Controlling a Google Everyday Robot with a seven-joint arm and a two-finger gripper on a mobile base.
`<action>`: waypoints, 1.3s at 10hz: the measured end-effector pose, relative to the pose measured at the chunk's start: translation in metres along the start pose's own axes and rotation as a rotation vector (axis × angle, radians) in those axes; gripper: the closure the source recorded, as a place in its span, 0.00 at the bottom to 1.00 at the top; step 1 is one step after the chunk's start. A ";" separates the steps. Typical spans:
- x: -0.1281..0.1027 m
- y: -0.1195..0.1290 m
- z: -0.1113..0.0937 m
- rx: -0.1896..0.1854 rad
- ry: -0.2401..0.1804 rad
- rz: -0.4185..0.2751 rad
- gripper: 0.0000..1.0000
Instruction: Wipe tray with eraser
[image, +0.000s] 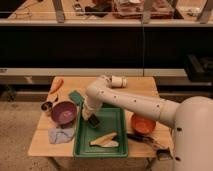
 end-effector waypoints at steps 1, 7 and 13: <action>-0.012 -0.006 0.005 0.005 -0.018 -0.007 1.00; -0.076 0.042 0.000 0.002 -0.037 0.116 1.00; -0.076 0.104 -0.019 -0.025 0.008 0.209 1.00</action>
